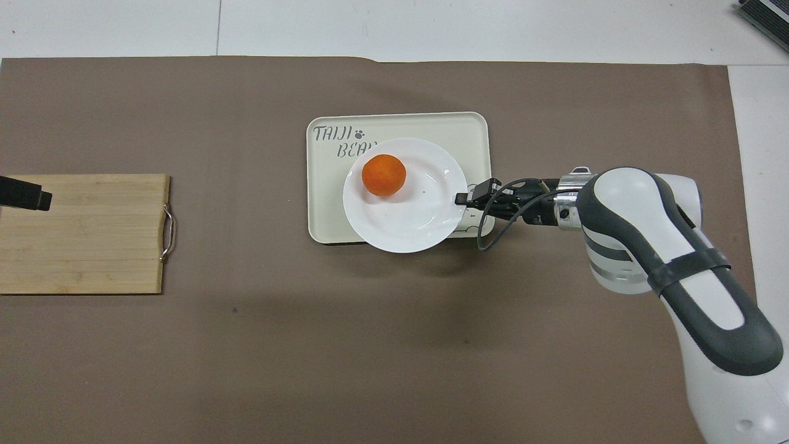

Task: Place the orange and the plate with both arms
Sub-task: 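Carry the plate with the right gripper onto the bear tray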

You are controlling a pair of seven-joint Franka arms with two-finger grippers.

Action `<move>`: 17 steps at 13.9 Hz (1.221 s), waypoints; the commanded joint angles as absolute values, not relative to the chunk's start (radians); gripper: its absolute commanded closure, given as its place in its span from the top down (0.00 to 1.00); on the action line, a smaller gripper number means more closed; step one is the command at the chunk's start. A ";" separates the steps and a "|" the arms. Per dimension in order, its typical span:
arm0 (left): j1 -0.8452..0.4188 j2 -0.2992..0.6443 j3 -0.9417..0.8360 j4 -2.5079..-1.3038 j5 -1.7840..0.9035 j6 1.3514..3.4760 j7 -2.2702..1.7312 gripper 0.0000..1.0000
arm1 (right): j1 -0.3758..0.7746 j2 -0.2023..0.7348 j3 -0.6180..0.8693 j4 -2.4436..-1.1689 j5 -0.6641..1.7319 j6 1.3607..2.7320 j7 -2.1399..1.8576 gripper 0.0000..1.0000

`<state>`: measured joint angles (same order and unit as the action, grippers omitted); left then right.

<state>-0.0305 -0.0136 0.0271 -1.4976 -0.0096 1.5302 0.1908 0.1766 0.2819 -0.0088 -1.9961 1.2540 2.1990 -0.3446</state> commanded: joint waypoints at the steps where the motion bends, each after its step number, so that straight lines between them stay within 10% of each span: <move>1: -0.021 -0.020 0.021 -1.491 0.005 1.509 0.198 1.00 | 0.150 0.357 -0.005 -1.886 1.215 2.187 -0.305 0.00; 17: -0.021 -0.020 0.021 -1.491 0.005 1.509 0.198 1.00 | 0.183 0.459 0.000 -1.879 1.312 2.278 -0.448 0.00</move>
<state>-0.0305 -0.0136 0.0271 -1.4976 -0.0095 1.5297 0.1907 0.1778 0.4689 -0.0061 -1.8726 1.2795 2.2571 -0.4238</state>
